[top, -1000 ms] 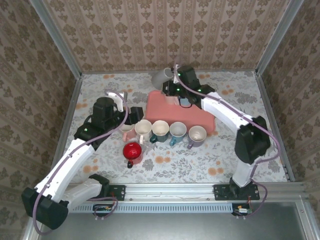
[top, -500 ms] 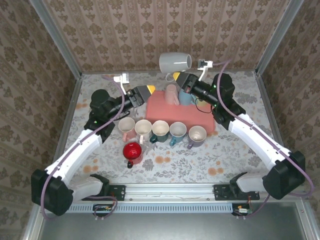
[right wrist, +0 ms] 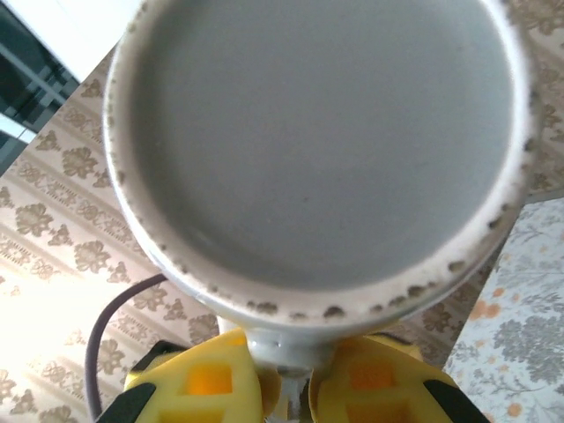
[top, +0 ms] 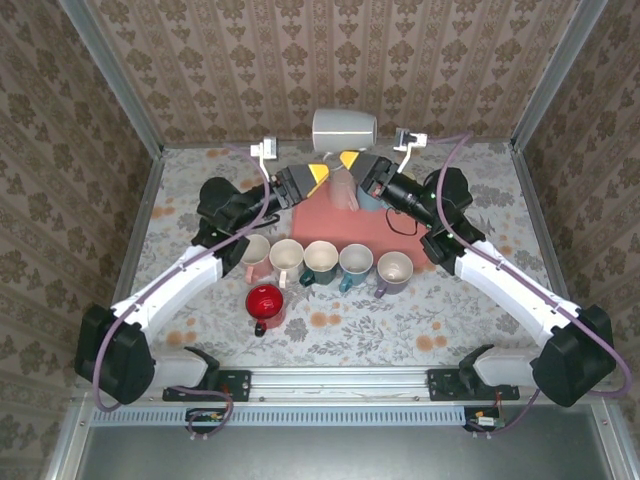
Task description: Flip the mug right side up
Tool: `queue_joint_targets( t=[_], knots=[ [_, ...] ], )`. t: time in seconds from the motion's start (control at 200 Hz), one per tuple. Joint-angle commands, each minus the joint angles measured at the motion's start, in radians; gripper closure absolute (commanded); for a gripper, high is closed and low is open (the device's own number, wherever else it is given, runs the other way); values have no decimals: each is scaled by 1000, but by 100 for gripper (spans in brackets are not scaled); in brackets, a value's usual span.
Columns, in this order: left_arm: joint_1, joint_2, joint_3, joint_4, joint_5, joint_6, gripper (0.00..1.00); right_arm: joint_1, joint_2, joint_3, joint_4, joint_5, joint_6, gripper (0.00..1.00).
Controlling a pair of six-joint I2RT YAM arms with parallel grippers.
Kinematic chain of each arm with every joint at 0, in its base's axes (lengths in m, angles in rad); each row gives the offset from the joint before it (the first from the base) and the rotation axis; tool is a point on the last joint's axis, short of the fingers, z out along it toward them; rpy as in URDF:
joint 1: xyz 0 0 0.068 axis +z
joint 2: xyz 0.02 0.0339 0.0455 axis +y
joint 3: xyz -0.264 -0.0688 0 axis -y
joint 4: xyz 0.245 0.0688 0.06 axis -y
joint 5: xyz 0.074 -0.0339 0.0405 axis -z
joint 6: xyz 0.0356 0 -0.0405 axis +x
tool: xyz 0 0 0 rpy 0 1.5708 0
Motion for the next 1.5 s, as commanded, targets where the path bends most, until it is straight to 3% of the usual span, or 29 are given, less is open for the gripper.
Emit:
queue_joint_targets(
  t=[0.0,0.14,0.385,0.54,0.575,0.625,0.66,0.7,0.745,0.87,1.015,1.295,1.495],
  knots=[
    [-11,22,42,80,17,-12,28,19,-53,-14,157,-22,15,100],
    [-16,41,46,128,13,-31,48,39,-68,-51,164,-18,15,100],
    [-19,25,31,134,28,-8,100,62,-85,-114,176,-10,12,100],
    [-20,-15,17,106,25,13,100,63,-103,-128,118,4,-24,100],
    [-20,-36,17,64,22,38,100,63,-116,-122,69,14,-47,83],
    [-21,-84,20,-40,11,101,100,63,-145,-109,-31,48,-101,43],
    [-23,-126,24,-143,-3,167,100,63,-170,-102,-109,85,-136,26],
    [-30,-182,40,-304,-35,269,100,64,-204,-95,-212,145,-181,13],
    [-46,-248,71,-528,-110,406,100,63,-245,-92,-302,209,-237,6],
    [-161,-357,192,-1074,-412,745,100,64,-345,-72,-530,389,-333,4],
    [-315,-408,212,-1383,-617,873,100,62,-429,-50,-705,511,-496,5],
    [-673,-404,92,-1657,-980,857,100,61,-465,-27,-815,481,-598,5],
    [-753,-345,-17,-1621,-1030,757,100,61,-440,-24,-842,453,-602,5]
  ],
)
